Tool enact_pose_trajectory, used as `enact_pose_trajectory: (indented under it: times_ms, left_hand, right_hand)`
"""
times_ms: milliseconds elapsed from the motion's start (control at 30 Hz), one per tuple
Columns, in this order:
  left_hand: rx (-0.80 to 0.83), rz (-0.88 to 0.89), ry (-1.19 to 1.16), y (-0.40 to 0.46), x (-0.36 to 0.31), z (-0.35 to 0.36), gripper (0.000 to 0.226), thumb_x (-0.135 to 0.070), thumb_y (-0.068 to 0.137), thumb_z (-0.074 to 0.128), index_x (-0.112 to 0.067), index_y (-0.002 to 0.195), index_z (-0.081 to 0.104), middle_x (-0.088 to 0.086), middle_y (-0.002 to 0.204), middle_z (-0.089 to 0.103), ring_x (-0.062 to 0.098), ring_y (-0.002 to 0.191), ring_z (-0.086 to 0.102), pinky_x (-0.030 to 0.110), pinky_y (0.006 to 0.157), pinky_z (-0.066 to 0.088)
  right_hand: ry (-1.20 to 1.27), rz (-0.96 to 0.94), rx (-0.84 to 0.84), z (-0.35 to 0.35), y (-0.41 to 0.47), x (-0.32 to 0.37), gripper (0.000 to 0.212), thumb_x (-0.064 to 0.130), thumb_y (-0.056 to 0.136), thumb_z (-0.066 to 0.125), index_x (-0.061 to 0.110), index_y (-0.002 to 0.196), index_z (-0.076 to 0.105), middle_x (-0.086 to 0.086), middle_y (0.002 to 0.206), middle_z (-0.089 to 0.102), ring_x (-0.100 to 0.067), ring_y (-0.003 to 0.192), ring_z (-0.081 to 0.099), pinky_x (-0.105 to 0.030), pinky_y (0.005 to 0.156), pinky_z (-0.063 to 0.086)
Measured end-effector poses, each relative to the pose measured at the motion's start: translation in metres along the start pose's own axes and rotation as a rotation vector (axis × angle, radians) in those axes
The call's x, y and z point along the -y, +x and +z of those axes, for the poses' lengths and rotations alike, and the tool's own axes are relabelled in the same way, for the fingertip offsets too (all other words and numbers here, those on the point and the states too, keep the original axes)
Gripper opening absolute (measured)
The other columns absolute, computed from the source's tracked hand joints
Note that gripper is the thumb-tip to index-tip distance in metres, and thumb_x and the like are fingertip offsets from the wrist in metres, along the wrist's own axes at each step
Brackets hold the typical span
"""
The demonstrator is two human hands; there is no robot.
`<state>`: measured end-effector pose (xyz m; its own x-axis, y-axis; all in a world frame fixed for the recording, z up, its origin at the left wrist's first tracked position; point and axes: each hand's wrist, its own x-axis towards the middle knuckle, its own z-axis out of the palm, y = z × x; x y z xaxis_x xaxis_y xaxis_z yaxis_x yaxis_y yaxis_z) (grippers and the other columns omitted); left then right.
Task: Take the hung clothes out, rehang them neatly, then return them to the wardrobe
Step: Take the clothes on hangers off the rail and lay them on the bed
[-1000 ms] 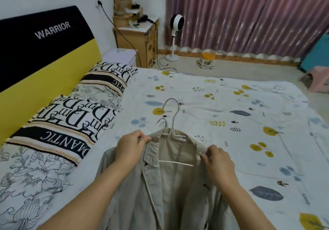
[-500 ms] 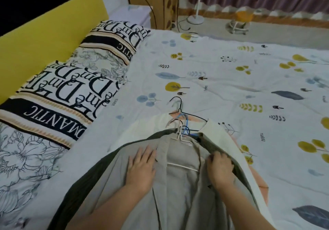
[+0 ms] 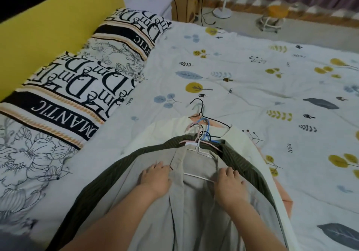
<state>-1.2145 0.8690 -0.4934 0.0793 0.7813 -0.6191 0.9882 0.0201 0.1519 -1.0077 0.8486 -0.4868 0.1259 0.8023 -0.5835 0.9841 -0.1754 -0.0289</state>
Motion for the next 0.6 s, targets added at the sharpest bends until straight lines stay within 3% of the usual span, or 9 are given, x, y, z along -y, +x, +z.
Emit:
enact_pose_trajectory:
  times_ms: [67, 167, 333, 467, 600]
  left_hand:
    - [0.001, 0.004, -0.039, -0.016, -0.002, -0.017, 0.042, -0.033, 0.097, 0.034, -0.015, 0.134, 0.043, 0.01, 0.137, 0.046, 0.028, 0.122, 0.046, 0.037, 0.1, 0.04]
    - [-0.071, 0.008, -0.139, -0.048, 0.002, -0.036, 0.039, -0.032, 0.096, 0.037, -0.017, 0.131, 0.046, 0.008, 0.132, 0.052, 0.026, 0.119, 0.049, 0.035, 0.098, 0.041]
    - [-0.15, 0.042, -0.238, -0.115, 0.015, -0.062, 0.038, -0.03, 0.096, 0.039, -0.017, 0.13, 0.048, 0.006, 0.13, 0.054, 0.022, 0.117, 0.051, 0.028, 0.092, 0.04]
    - [-0.222, 0.072, -0.229, -0.196, 0.044, -0.083, 0.035, -0.032, 0.096, 0.039, -0.018, 0.126, 0.051, 0.004, 0.126, 0.057, 0.021, 0.112, 0.053, 0.029, 0.09, 0.042]
    - [-0.362, 0.084, -0.256, -0.289, 0.084, -0.099, 0.033, -0.038, 0.095, 0.043, -0.02, 0.121, 0.054, 0.002, 0.119, 0.06, 0.019, 0.103, 0.056, 0.028, 0.083, 0.044]
  right_hand:
    - [-0.004, 0.004, 0.053, -0.017, -0.011, 0.008, 0.045, 0.017, 0.094, 0.033, 0.01, 0.138, 0.032, -0.014, 0.143, 0.039, -0.032, 0.13, 0.038, -0.042, 0.103, 0.036]
    - [0.028, -0.037, 0.071, -0.039, -0.037, 0.022, 0.036, 0.017, 0.095, 0.036, 0.011, 0.129, 0.044, -0.011, 0.134, 0.05, -0.029, 0.12, 0.051, -0.037, 0.096, 0.043]
    - [0.03, -0.182, -0.039, -0.068, -0.095, 0.051, 0.024, 0.019, 0.093, 0.039, 0.011, 0.114, 0.049, -0.014, 0.124, 0.056, -0.03, 0.113, 0.053, -0.034, 0.087, 0.044]
    - [0.016, -0.344, -0.089, -0.086, -0.173, 0.086, 0.039, 0.027, 0.096, 0.041, 0.013, 0.132, 0.043, -0.012, 0.136, 0.049, -0.03, 0.123, 0.047, -0.035, 0.097, 0.04]
    - [-0.012, -0.468, -0.194, -0.095, -0.258, 0.124, 0.039, 0.03, 0.096, 0.042, 0.015, 0.133, 0.043, -0.011, 0.135, 0.05, -0.028, 0.124, 0.046, -0.034, 0.095, 0.04]
